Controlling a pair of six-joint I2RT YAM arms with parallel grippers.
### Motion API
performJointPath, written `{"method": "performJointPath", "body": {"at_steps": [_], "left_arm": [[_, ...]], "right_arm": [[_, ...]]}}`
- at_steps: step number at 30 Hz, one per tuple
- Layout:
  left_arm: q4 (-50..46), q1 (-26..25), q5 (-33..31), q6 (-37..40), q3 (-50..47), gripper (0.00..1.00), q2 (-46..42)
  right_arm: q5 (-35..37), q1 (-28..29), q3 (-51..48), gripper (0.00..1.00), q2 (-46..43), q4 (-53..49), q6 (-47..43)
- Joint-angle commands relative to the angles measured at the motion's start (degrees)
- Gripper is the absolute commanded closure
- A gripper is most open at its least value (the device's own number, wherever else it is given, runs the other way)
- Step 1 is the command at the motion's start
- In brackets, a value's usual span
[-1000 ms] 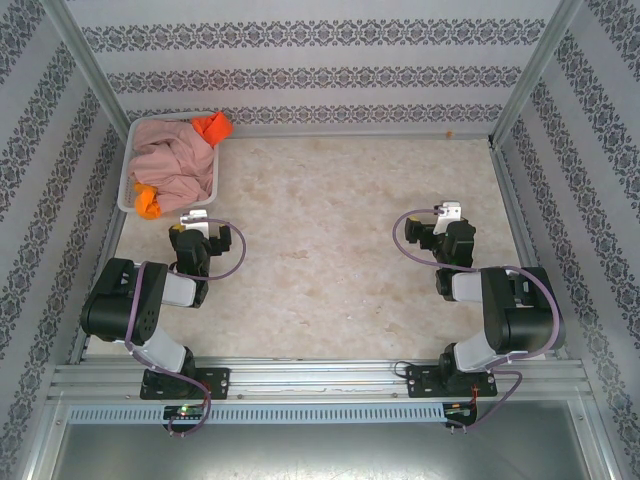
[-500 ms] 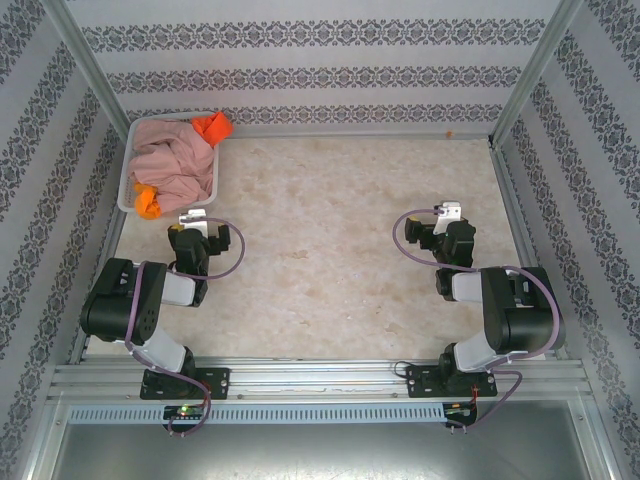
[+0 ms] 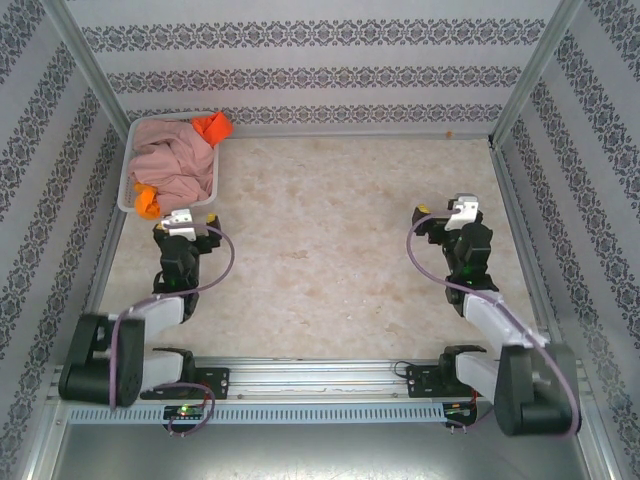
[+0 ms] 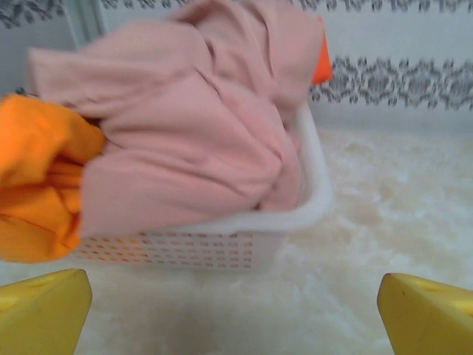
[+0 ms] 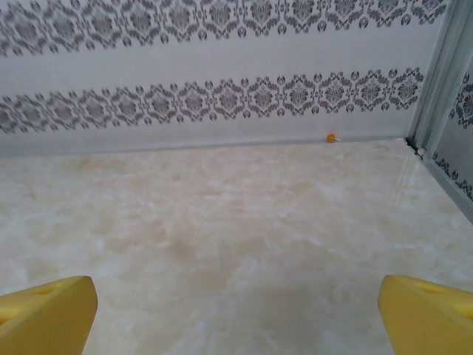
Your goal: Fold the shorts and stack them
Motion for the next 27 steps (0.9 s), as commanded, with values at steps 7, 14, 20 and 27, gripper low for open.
{"method": "performJointPath", "body": {"at_steps": [7, 14, 20, 27], "left_arm": [[-46.45, -0.13, 0.49, -12.59, 19.81, 0.00, -20.59], [-63.58, 3.15, 5.41, -7.85, 44.29, 0.00, -8.83], [-72.97, 9.11, 13.91, -8.23, 61.09, 0.00, 7.86], [-83.23, 10.99, 16.64, -7.53, 72.95, 0.01, 22.38]], "right_arm": [[-6.77, 0.93, -0.19, 0.02, -14.60, -21.77, 11.87], [-11.97, 1.31, 2.20, 0.02, -14.36, -26.76, 13.72], [-15.79, 1.94, 5.77, 0.02, -11.93, -29.66, 13.25], [-18.04, 2.82, 8.41, 0.02, -11.74, -33.71, 13.44]]}}
